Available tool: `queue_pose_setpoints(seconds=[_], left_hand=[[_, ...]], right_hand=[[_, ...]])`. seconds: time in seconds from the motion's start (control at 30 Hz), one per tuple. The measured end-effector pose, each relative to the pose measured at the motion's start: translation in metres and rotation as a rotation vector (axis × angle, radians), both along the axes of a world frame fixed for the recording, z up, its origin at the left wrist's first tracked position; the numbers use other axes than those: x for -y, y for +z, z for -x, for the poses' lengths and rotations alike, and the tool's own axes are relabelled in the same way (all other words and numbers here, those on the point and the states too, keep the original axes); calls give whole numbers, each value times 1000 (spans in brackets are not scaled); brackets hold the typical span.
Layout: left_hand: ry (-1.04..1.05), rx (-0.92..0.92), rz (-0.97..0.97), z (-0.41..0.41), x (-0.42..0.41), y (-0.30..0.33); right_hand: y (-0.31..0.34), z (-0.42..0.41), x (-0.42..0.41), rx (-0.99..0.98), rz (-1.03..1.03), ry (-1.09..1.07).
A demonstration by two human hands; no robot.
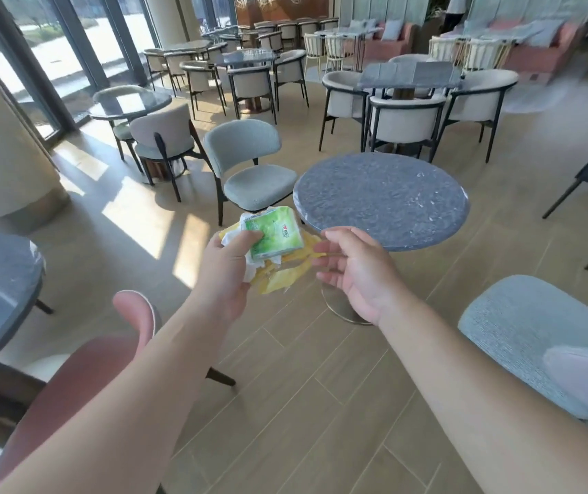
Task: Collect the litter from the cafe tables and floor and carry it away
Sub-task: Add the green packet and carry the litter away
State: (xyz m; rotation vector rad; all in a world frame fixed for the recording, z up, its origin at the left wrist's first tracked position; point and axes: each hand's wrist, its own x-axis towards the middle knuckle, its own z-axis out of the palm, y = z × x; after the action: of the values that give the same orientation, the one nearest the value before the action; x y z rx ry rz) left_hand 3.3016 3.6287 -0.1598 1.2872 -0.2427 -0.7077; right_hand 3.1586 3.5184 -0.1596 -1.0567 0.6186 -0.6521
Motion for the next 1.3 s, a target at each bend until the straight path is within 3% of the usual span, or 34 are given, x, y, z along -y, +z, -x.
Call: queue_pose_setpoints(seconds=[0.27,0.73,1.3], left_hand=[[-59,-11,25,6,100,-1],[-336,-46,84,-24,241,-15],[-568,-106,109,-200,409,-18]], right_hand=[[-2,8,88,14,-24,-22],[-14,2,193,-52,-45,-267],[-7,-161,304,-142,-34,-559]])
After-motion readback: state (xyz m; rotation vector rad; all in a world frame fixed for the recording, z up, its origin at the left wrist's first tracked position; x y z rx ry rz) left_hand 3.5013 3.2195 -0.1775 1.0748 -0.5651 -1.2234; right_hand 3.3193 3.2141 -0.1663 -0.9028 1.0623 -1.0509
